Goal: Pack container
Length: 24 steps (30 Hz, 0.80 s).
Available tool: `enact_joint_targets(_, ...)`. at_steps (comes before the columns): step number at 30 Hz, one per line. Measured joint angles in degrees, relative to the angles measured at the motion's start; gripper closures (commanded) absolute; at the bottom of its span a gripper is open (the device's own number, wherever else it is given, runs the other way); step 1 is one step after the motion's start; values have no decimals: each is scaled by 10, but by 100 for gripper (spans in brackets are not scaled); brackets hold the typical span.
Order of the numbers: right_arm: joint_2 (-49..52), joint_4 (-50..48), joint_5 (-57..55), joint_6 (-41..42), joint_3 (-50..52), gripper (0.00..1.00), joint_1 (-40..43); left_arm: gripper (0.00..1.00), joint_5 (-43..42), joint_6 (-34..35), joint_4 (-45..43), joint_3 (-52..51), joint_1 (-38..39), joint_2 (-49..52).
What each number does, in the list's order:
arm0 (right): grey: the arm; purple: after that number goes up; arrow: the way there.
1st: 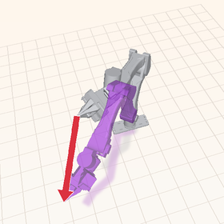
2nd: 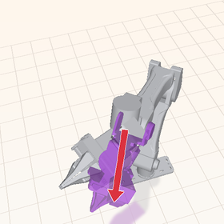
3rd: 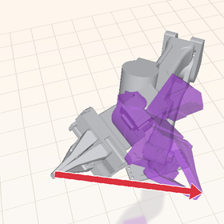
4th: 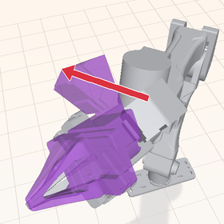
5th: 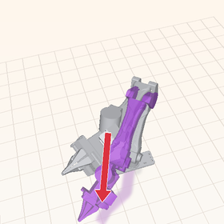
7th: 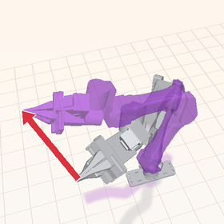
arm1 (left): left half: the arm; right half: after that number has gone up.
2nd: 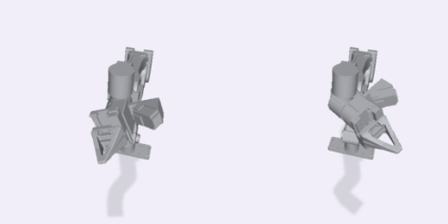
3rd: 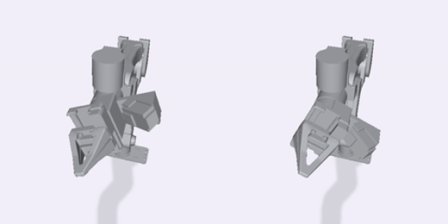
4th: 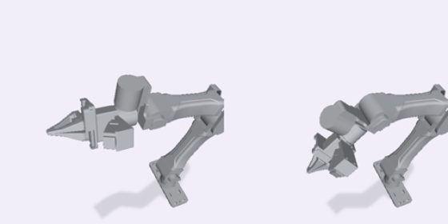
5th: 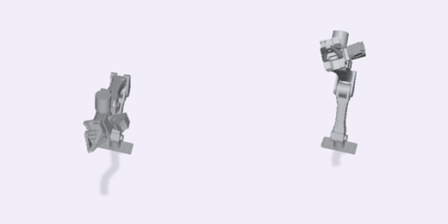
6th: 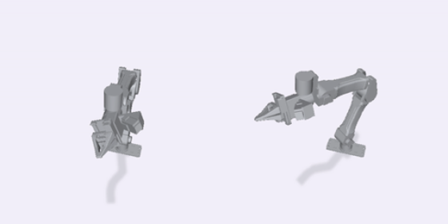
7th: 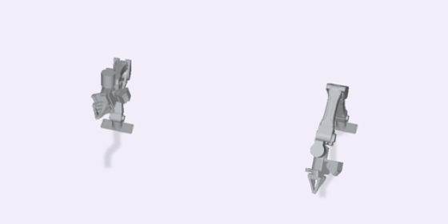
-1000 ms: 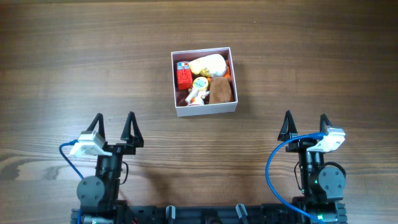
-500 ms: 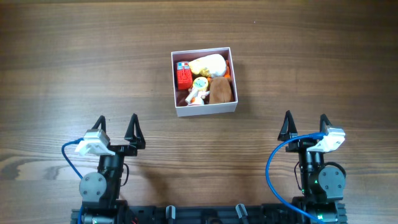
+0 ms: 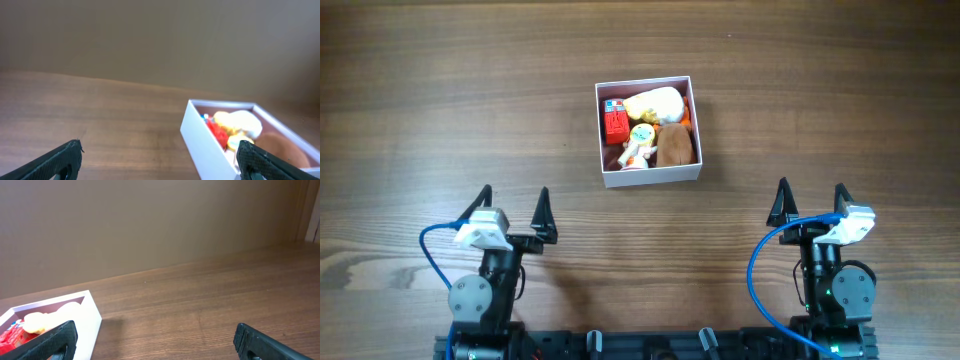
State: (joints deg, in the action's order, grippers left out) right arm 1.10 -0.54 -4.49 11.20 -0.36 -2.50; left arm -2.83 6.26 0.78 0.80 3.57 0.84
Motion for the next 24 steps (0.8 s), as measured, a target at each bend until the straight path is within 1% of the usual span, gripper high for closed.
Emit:
enact_joint_targets(3, 0, 0, 0, 0, 0, 0, 0, 0, -1, -9, 32, -1, 0, 0)
enact_joint_targets(24, 0, 0, 0, 0, 0, 0, 0, 0, -1, -16, 33, -1, 0, 0)
